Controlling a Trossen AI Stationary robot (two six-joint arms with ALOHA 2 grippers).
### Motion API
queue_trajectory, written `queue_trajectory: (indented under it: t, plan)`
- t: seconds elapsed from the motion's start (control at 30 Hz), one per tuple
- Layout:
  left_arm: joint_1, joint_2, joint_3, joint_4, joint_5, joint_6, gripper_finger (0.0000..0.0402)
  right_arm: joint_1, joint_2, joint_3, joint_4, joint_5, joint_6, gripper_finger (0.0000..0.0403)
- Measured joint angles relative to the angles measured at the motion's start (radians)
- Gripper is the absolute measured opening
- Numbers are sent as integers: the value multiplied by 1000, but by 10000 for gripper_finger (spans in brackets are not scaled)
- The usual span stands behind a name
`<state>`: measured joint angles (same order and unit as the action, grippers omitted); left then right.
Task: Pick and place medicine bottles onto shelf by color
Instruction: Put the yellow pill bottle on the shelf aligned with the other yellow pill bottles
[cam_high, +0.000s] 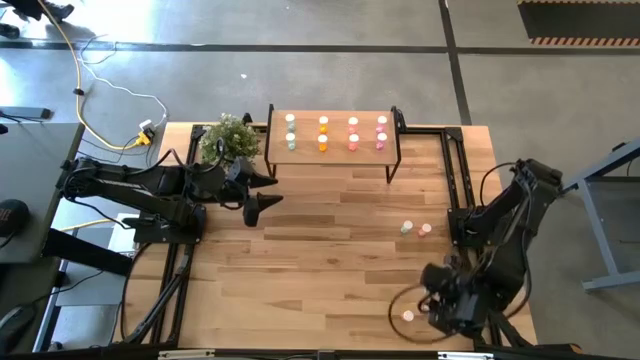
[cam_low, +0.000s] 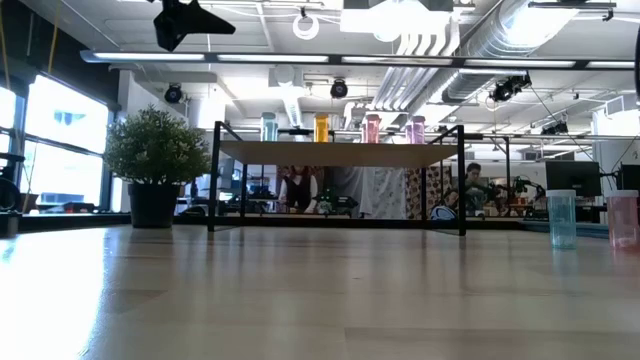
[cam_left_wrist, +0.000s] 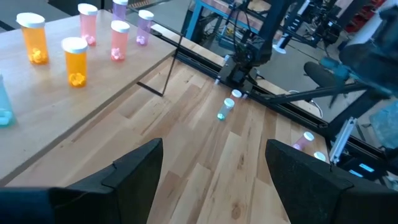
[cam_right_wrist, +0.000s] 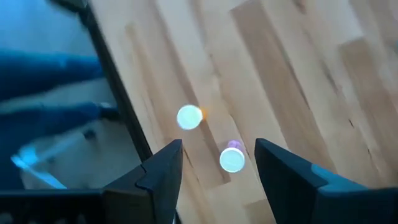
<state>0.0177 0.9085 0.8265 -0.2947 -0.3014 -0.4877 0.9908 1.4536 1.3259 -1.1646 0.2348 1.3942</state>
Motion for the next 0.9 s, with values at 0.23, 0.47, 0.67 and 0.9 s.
queue_trajectory:
  t: [0.23, 0.47, 0.67, 0.9]
  plan:
    - [0, 0, 0, 0, -2, 0, 275, 38, 98, 0, 53, 1, -112, 193]
    - [0, 0, 0, 0, -2, -7, 275, 39, 158, 0, 112, 54, -169, 193]
    - [0, 0, 0, 0, -2, -7, 275, 37, 220, 0, 182, 44, -207, 193]
    - [0, 0, 0, 0, -2, -7, 275, 42, 283, 0, 201, 40, -162, 193]
